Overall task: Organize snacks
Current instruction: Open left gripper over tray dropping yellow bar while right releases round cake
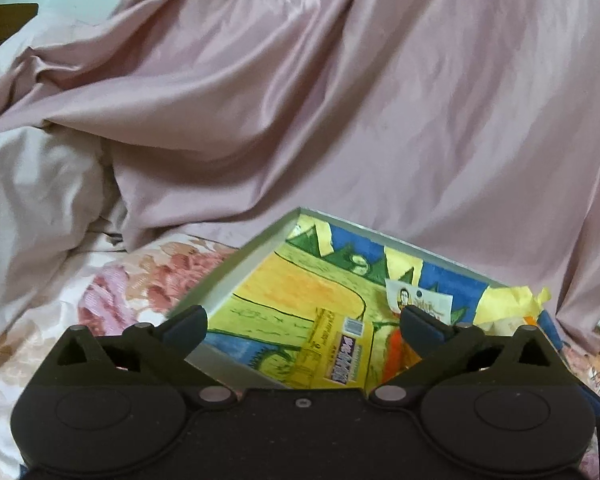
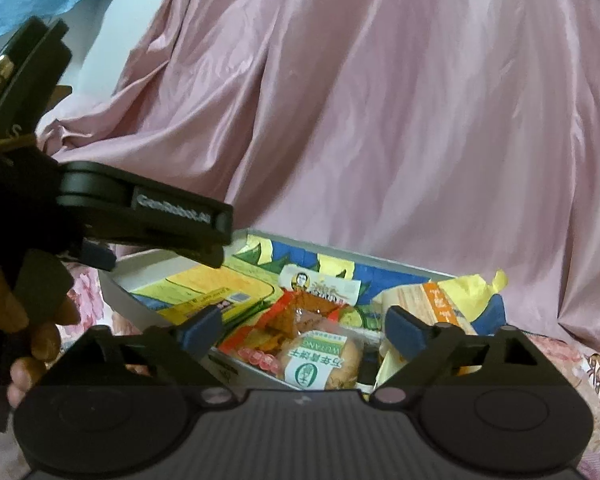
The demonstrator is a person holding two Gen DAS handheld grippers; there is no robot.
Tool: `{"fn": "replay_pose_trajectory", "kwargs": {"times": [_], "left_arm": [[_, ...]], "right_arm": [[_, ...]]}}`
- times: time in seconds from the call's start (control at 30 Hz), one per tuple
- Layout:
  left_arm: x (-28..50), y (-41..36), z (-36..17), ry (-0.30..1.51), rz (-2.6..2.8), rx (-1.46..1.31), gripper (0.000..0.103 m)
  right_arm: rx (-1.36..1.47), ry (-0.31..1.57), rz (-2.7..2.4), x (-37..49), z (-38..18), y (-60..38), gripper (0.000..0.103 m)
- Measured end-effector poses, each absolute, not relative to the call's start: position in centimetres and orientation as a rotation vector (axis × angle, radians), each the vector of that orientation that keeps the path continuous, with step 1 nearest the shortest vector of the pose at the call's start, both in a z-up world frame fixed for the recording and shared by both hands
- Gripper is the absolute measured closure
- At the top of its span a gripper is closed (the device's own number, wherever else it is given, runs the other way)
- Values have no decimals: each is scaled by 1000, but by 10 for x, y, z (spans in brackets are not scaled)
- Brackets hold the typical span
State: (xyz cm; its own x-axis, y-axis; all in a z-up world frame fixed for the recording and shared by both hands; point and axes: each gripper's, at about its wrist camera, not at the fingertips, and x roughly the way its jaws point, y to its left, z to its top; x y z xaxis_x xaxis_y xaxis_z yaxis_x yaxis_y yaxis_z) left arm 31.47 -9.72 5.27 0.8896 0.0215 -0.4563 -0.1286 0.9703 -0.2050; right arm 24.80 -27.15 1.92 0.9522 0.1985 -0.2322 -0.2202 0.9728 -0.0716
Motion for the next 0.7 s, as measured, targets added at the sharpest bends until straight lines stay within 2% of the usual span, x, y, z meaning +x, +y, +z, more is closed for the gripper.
{"fn": "replay_pose_trajectory", "kwargs": {"times": [0.1, 0.7], "left_arm": [[305, -91, 59, 452, 82, -235, 1], [213, -41, 71, 385, 91, -251, 1]], "right_arm": [[-91, 198, 199, 242, 21, -271, 1], [-94, 84, 216, 175, 38, -257, 0]]}}
